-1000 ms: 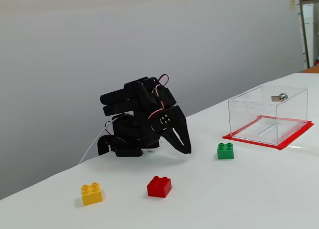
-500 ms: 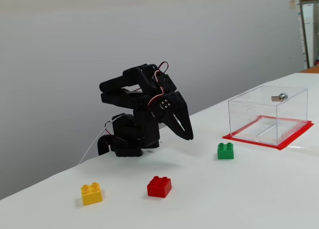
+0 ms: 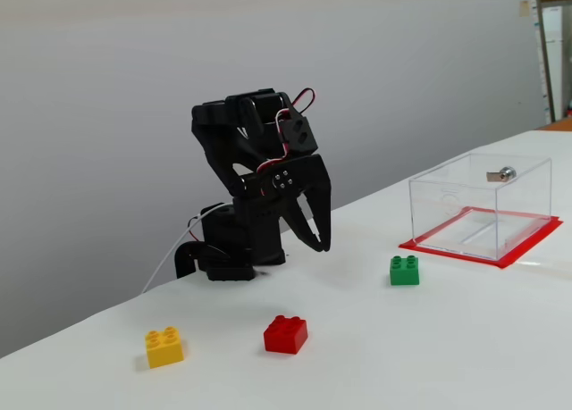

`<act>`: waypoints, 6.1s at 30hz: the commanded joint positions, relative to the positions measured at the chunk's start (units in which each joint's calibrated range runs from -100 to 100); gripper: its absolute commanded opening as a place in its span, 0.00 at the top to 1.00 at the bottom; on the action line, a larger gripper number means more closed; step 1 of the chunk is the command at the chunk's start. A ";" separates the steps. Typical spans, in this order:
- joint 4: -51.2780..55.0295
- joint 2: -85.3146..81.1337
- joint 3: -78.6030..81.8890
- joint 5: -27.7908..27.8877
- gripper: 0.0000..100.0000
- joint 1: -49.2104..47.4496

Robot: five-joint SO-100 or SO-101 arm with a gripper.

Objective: Pick the red lego brick and place it into the transparent box

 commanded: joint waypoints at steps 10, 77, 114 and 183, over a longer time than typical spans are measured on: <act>-3.70 11.18 -6.09 -10.57 0.98 10.50; -13.54 43.09 -22.91 -14.49 0.76 19.00; -19.72 52.59 -24.71 -14.38 0.77 18.71; 7.44 25.19 -54.01 0.91 0.97 -28.39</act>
